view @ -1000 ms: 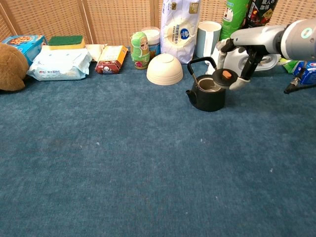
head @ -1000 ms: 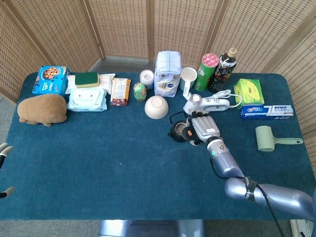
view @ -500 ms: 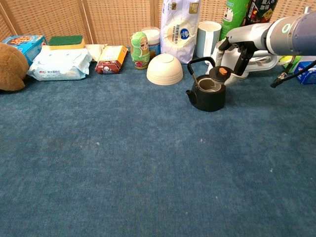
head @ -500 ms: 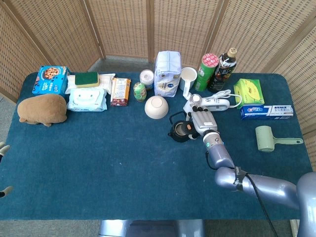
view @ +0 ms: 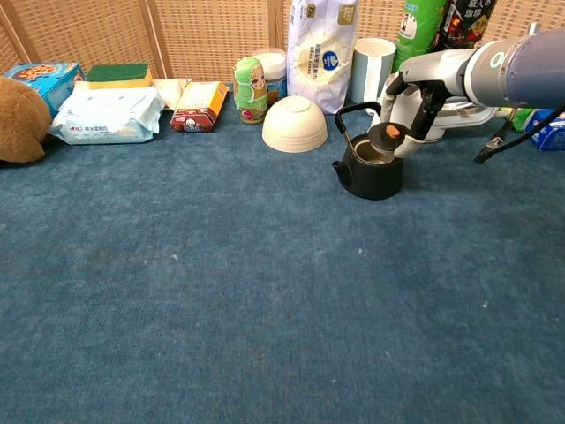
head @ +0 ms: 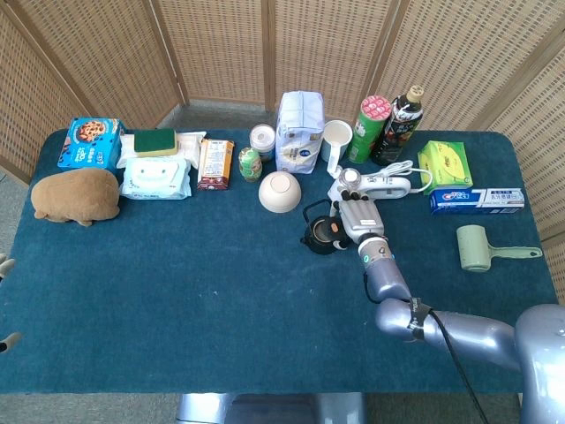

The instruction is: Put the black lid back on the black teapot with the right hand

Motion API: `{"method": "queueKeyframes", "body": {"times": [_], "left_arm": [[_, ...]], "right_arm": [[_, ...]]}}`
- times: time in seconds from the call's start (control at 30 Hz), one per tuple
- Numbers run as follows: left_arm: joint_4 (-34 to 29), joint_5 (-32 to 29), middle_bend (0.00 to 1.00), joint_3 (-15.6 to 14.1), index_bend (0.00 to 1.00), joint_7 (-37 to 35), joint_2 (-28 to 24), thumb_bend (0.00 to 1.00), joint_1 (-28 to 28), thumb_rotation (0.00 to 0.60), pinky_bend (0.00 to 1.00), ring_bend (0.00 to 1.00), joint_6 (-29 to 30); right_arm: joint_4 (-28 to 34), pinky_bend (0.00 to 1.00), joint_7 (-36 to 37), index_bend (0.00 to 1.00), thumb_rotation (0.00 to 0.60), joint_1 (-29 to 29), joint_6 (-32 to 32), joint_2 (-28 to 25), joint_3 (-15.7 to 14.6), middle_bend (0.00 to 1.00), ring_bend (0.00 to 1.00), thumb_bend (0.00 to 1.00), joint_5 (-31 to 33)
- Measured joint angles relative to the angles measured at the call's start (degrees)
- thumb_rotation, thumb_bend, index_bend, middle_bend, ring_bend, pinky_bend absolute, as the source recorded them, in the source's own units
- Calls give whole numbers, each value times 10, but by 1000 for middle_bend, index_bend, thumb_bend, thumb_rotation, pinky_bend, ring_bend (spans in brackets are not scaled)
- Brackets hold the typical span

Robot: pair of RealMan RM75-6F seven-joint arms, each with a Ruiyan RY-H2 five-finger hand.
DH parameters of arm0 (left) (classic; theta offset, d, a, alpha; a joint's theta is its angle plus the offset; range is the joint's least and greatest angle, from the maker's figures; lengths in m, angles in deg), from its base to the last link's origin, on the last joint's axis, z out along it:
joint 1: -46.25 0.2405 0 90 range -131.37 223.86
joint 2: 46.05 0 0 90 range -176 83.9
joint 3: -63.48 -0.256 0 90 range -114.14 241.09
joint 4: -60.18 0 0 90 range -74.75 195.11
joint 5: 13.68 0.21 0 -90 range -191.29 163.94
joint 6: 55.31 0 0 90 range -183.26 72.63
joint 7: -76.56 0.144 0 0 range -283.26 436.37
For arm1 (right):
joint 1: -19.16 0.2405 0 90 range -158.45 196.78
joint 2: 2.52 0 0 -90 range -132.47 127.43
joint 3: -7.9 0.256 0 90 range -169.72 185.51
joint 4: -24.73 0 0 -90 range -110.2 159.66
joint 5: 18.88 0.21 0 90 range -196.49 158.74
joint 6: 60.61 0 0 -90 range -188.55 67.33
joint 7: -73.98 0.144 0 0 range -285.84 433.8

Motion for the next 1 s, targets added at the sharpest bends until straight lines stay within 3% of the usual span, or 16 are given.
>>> {"method": "queueKeyframes", "body": {"times": [0.73,0.8,0.9,1.0], "left_arm": [[-1,4,0,-2,0,-3,-2,122,2,600,43,0,3],[-1,3,0,-2,0,-3,-2,122,2,600,43,0,4],[-1,5,0,-2,0,-3,-2,122,2,600,43,0,5],[-1,6,0,-2,0,-4,-2,122,3,600,43,0,6]], "right_arm": [[-16,0,5,382,600,1,-28,24,1,41,10,278,1],[-16,0,5,340,600,0,-30,25,1,41,9,271,-1],[-14,0,7,195,600,-2,-34,26,2,38,6,237,-8],[-12,0,9,132,600,-5,-40,29,3,36,4,202,-16]]}}
